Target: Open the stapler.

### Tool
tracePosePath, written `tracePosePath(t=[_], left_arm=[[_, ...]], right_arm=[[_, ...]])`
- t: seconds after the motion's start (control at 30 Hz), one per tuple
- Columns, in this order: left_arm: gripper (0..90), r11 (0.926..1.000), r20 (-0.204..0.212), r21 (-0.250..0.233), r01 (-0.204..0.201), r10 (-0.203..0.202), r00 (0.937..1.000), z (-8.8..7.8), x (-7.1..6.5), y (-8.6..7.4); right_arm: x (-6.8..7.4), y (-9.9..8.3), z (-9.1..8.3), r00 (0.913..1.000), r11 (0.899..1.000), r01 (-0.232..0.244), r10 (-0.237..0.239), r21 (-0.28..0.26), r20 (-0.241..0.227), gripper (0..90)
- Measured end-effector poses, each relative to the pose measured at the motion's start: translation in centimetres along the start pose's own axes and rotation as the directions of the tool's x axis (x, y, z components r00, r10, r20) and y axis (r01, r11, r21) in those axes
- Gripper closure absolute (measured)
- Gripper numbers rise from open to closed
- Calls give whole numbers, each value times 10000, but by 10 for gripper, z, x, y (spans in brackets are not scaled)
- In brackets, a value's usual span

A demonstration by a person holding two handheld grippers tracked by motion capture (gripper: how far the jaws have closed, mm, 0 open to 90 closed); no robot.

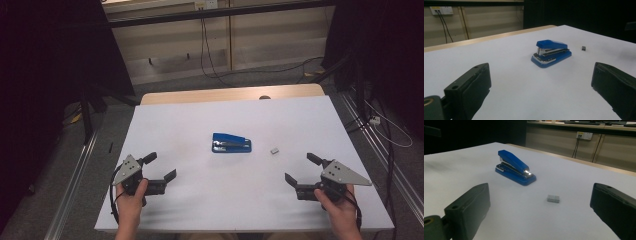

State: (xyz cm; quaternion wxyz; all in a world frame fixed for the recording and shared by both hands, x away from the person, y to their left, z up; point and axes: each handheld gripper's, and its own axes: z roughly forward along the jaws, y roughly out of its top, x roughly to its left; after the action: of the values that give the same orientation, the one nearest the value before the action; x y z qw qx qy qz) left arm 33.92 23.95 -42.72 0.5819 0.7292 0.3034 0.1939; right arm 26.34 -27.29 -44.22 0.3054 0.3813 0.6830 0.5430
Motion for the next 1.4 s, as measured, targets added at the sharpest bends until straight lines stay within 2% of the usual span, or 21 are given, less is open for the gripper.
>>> tracePosePath(t=[0.1, 0.27, 0.4, 0.67, 0.77, 0.83, 0.9, 1.17, 1.23, 1.4], left_arm=[[26, 9999, 30, 116, -93, 93, 10000, 3, 0, 0], [26, 10000, 59, 21, -24, 24, 10000, 8, 0, 3], [25, 10000, 39, -47, 2, -2, 10000, 15, 0, 7], [22, 10000, 355, 23, -25, 24, 9994, 42, -2, 20], [24, 9998, 389, 101, -199, 195, 9991, 52, -1, 23], [29, 9997, 449, 57, -219, 216, 9988, 57, 0, 24], [30, 9991, 484, 239, -337, 326, 9983, 65, 1, 25], [33, 9992, 677, 270, -296, 277, 9973, 81, -1, 27], [34, 9981, 615, 495, -380, 350, 9975, 87, -1, 27], [34, 9966, 679, 682, -460, 414, 9968, 98, 0, 27]], right_arm=[[-1, 0, 1, 10000, 10000, -7, 7, -3, 56, 24], [-2, -1, 2, 9998, 9999, -159, 159, 17, 79, 24], [-4, -2, 5, 9993, 9997, -256, 255, 11, 288, 23], [-4, -2, 9, 9992, 9997, -230, 226, 89, 335, 24], [-4, -2, 10, 9992, 9997, -235, 231, 91, 337, 25], [-4, -2, 10, 9992, 9996, -257, 254, 108, 313, 25], [-5, -3, 10, 9992, 9995, -281, 278, 110, 296, 26], [-5, -3, 10, 9992, 9994, -304, 300, 157, 263, 27], [-5, -3, 10, 9992, 9994, -311, 307, 149, 266, 27], [-5, -3, 11, 9992, 9993, -302, 296, 216, 286, 27]])
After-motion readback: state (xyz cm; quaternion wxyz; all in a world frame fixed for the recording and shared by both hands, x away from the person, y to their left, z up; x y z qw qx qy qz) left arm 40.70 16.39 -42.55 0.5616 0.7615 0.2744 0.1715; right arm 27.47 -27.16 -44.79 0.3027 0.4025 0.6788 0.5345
